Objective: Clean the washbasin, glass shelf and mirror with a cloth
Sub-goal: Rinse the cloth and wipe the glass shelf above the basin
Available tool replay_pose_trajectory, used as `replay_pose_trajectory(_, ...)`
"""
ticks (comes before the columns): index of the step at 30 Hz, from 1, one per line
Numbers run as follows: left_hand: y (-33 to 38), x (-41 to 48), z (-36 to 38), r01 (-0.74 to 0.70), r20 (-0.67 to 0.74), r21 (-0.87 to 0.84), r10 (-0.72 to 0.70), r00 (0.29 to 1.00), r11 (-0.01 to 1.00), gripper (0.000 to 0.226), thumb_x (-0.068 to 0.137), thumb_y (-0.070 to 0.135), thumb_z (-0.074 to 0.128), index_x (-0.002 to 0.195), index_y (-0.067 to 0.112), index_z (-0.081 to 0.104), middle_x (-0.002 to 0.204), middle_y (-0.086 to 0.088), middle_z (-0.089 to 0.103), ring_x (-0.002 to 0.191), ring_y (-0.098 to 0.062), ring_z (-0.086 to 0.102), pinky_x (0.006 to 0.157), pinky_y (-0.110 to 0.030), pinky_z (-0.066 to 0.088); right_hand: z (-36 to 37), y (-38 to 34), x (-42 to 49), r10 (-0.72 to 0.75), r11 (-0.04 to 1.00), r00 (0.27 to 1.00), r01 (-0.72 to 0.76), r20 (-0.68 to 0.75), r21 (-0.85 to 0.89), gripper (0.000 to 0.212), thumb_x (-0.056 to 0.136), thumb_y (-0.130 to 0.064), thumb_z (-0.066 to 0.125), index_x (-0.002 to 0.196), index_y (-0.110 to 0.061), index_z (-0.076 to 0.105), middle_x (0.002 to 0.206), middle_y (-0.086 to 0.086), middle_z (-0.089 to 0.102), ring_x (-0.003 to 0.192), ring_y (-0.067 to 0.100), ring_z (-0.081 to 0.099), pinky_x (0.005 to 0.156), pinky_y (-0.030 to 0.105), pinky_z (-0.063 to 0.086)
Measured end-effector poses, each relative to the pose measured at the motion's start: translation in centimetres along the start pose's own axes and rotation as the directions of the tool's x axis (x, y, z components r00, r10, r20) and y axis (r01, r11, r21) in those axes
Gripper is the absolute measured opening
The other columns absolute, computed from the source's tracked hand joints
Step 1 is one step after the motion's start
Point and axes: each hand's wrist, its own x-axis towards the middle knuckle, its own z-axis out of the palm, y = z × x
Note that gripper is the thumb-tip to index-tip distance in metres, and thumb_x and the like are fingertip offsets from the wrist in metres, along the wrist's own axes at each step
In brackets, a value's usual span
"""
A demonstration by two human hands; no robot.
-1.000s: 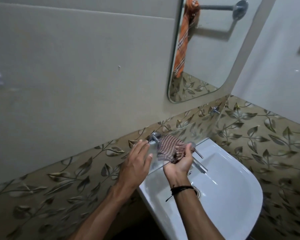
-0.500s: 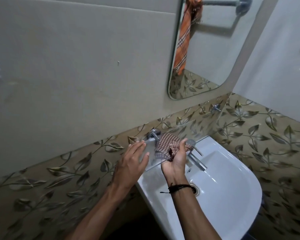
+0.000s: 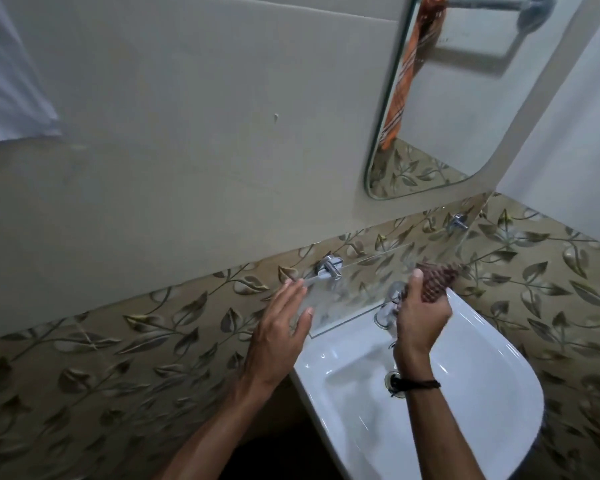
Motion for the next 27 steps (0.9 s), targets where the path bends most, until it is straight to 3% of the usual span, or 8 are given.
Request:
replay_pose_trajectory(2, 0.2, -0.1, 0.2, 0.022, -0.043, -0.052, -0.024, 0.999, 0.998, 0.056, 0.100, 0.043, 0.046, 0.146, 0.013, 0.052, 0.154, 0.009, 0.043, 0.147, 0.003, 0.029, 0.119, -0.014, 0.022, 0.8, -0.4, 1.9, -0.115, 0.941, 0.955, 0.193, 0.275, -0.276, 0.029, 0.093, -0.050, 0.063, 0.086, -0.022, 0.063, 0.072, 0.002, 0.065, 0.068, 0.026, 0.064, 0.059, 0.041, 0.053)
replay_pose_trajectory(4, 0.4, -0.3, 0.2, 0.036, -0.076, -0.076, -0.042, 0.996, 0.996, 0.056, 0.098, 0.043, 0.048, 0.147, 0.014, 0.051, 0.154, 0.011, 0.042, 0.146, 0.004, 0.031, 0.117, -0.010, 0.022, 1.9, -1.2, 2.7, -0.115, 0.737, 0.836, 0.433, 0.536, -0.518, 0.039, 0.092, -0.060, 0.057, 0.096, -0.023, 0.066, 0.083, 0.004, 0.069, 0.083, 0.030, 0.067, 0.063, 0.033, 0.047)
replay_pose_trajectory(8, -0.1, -1.0, 0.0, 0.099, -0.069, -0.112, -0.107, 0.992, 0.989, 0.059, 0.098, 0.049, 0.046, 0.148, 0.017, 0.051, 0.156, 0.010, 0.042, 0.145, -0.003, 0.035, 0.116, -0.012, 0.027, 4.1, -1.5, 0.6, -0.056, 0.404, 0.569, 0.765, 0.821, -0.502, 0.098, 0.085, -0.086, 0.013, 0.147, -0.018, 0.046, 0.151, 0.010, 0.045, 0.137, 0.028, 0.044, 0.112, 0.043, 0.037)
replay_pose_trajectory(11, -0.5, -1.5, -0.3, 0.139, -0.117, -0.173, -0.160, 0.980, 0.975, 0.057, 0.098, 0.045, 0.051, 0.146, 0.015, 0.053, 0.155, 0.010, 0.043, 0.143, 0.002, 0.036, 0.114, -0.011, 0.029, 3.6, -0.9, -0.5, -0.064, 0.426, 0.471, 0.810, 0.880, -0.403, 0.075, 0.098, -0.066, 0.020, 0.153, -0.017, 0.036, 0.152, 0.003, 0.038, 0.137, 0.023, 0.041, 0.109, 0.039, 0.037)
replay_pose_trajectory(14, -0.9, -1.8, -0.6, 0.219, -0.164, -0.231, -0.260, 0.951, 0.948, 0.049, 0.097, 0.035, 0.059, 0.143, 0.018, 0.057, 0.149, 0.008, 0.050, 0.136, 0.004, 0.043, 0.106, -0.002, 0.028, 3.2, -0.7, -0.6, -0.194, 0.491, 0.540, 0.776, 0.819, -0.395, 0.042, 0.103, -0.047, 0.042, 0.138, -0.024, 0.052, 0.130, -0.001, 0.049, 0.115, 0.021, 0.055, 0.085, 0.034, 0.045)
replay_pose_trajectory(18, -1.6, -1.8, -0.3, 0.239, -0.224, -0.272, -0.302, 0.926, 0.932, 0.038, 0.095, 0.022, 0.058, 0.132, 0.020, 0.066, 0.135, 0.008, 0.062, 0.126, -0.001, 0.054, 0.110, -0.021, 0.041, 4.2, 0.0, -4.8, -0.436, 0.374, 0.450, 0.878, 0.780, -0.297, 0.025, 0.102, -0.036, 0.054, 0.103, -0.017, 0.069, 0.100, -0.001, 0.060, 0.085, 0.017, 0.056, 0.070, 0.032, 0.050)
replay_pose_trajectory(22, -1.5, -1.6, -0.5, 0.215, -0.228, -0.259, -0.276, 0.934, 0.942, 0.047, 0.087, 0.005, 0.050, 0.128, 0.017, 0.069, 0.132, 0.007, 0.064, 0.125, -0.002, 0.055, 0.110, -0.021, 0.041, 2.3, -0.1, -5.4, -0.386, 0.411, 0.269, 0.906, 0.883, -0.097, 0.037, 0.103, -0.045, 0.045, 0.119, -0.027, 0.073, 0.120, -0.010, 0.065, 0.108, 0.010, 0.059, 0.087, 0.026, 0.050)
replay_pose_trajectory(27, -2.0, -1.3, -1.6, 0.196, -0.294, -0.193, -0.247, 0.924, 0.962, 0.038, 0.093, 0.006, 0.050, 0.123, 0.014, 0.071, 0.126, 0.010, 0.064, 0.121, 0.001, 0.055, 0.107, -0.014, 0.037, 3.4, -0.4, -3.5, -0.247, 0.390, 0.309, 0.899, 0.919, -0.198, 0.045, 0.102, -0.051, 0.037, 0.136, -0.034, 0.061, 0.146, -0.014, 0.053, 0.139, 0.007, 0.042, 0.118, 0.033, 0.030)
